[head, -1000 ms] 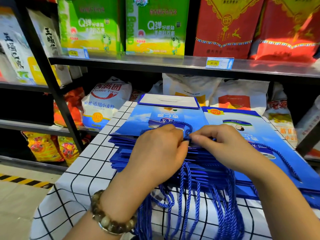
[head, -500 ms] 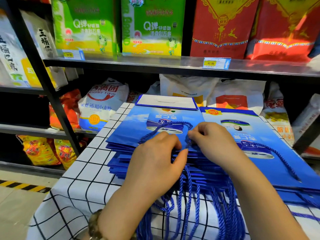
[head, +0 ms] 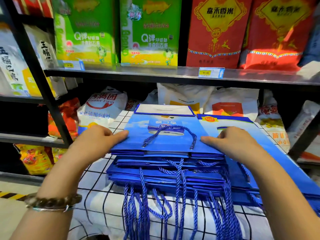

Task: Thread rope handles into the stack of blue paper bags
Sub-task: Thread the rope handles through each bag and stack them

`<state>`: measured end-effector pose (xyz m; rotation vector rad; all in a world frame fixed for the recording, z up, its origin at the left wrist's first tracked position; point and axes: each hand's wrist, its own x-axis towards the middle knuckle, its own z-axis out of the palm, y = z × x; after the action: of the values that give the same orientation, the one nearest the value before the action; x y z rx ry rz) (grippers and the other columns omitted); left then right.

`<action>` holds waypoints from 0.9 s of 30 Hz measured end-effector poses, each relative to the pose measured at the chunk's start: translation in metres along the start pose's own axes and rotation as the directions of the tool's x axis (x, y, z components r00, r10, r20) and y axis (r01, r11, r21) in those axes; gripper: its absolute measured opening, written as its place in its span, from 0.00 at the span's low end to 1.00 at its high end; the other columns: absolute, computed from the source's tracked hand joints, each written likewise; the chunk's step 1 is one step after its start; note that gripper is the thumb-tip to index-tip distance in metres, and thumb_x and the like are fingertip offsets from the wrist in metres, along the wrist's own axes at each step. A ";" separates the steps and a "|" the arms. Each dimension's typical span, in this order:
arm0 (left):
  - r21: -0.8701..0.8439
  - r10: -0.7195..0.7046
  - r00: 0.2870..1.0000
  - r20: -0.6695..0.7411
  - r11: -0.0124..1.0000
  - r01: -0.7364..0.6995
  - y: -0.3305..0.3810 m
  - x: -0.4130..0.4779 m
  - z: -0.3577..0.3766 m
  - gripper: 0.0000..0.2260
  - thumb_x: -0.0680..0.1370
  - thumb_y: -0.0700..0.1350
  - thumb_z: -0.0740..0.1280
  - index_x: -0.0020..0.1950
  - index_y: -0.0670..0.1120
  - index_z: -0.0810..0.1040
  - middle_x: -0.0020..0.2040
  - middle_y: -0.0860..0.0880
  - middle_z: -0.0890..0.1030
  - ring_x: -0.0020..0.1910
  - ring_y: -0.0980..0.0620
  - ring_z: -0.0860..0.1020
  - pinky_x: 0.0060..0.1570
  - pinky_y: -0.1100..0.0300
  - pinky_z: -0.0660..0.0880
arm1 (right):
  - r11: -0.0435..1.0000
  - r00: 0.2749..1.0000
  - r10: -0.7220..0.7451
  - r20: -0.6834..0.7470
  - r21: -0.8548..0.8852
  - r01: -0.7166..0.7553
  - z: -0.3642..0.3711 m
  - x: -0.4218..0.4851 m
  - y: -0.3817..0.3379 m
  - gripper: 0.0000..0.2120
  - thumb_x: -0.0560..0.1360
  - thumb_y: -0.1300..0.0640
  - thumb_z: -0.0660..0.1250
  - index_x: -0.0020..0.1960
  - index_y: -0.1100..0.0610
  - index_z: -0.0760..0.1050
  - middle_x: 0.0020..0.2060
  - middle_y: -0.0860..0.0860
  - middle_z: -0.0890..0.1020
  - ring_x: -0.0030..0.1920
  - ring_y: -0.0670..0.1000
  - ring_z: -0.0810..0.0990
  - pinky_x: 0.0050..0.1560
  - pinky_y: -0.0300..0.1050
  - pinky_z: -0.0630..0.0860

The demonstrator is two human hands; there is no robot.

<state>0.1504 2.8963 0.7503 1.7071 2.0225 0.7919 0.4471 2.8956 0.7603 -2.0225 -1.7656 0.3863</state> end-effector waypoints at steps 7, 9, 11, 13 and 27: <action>-0.230 -0.008 0.993 0.121 0.973 0.036 0.003 -0.001 0.006 0.19 0.74 0.51 0.68 0.30 0.42 0.66 0.15 0.54 0.62 0.19 0.55 0.61 0.21 0.66 0.59 | 0.957 0.985 0.012 0.170 0.284 -0.060 0.004 0.006 0.012 0.20 0.72 0.48 0.69 0.33 0.59 0.63 0.28 0.55 0.60 0.26 0.51 0.57 0.29 0.42 0.53; -0.199 0.013 0.995 0.103 0.980 0.008 0.004 -0.001 0.006 0.18 0.74 0.51 0.68 0.32 0.42 0.68 0.16 0.54 0.62 0.22 0.53 0.61 0.26 0.61 0.58 | 0.937 0.981 0.020 0.191 0.339 -0.086 0.007 0.007 0.014 0.15 0.72 0.51 0.68 0.36 0.59 0.68 0.30 0.56 0.64 0.26 0.50 0.59 0.27 0.40 0.56; -0.128 0.042 0.996 0.080 0.991 -0.031 0.008 -0.001 0.002 0.18 0.74 0.52 0.68 0.31 0.43 0.69 0.20 0.53 0.63 0.25 0.51 0.61 0.29 0.59 0.56 | 0.906 0.977 0.039 0.210 0.404 -0.123 0.007 0.009 0.015 0.13 0.72 0.52 0.69 0.36 0.59 0.71 0.30 0.56 0.68 0.29 0.51 0.61 0.28 0.41 0.58; -0.050 0.064 0.996 0.066 0.997 -0.060 0.014 -0.001 -0.003 0.19 0.74 0.52 0.68 0.30 0.43 0.68 0.22 0.49 0.62 0.26 0.51 0.60 0.30 0.58 0.55 | 0.884 0.977 0.054 0.207 0.445 -0.143 0.006 0.010 0.016 0.12 0.73 0.54 0.69 0.35 0.59 0.73 0.28 0.55 0.71 0.28 0.51 0.64 0.28 0.41 0.59; -0.011 0.071 0.996 -0.048 0.997 -0.072 0.020 -0.005 -0.009 0.22 0.73 0.53 0.68 0.24 0.43 0.67 0.19 0.50 0.67 0.25 0.49 0.67 0.29 0.59 0.61 | 0.771 0.999 0.003 -0.034 0.637 0.019 -0.001 0.009 0.000 0.09 0.74 0.63 0.65 0.40 0.70 0.76 0.37 0.59 0.78 0.38 0.52 0.74 0.38 0.45 0.71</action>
<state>0.1616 2.8923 0.7697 1.7788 1.9926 0.8746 0.4486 2.9044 0.7617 -1.5098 -1.3568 0.8212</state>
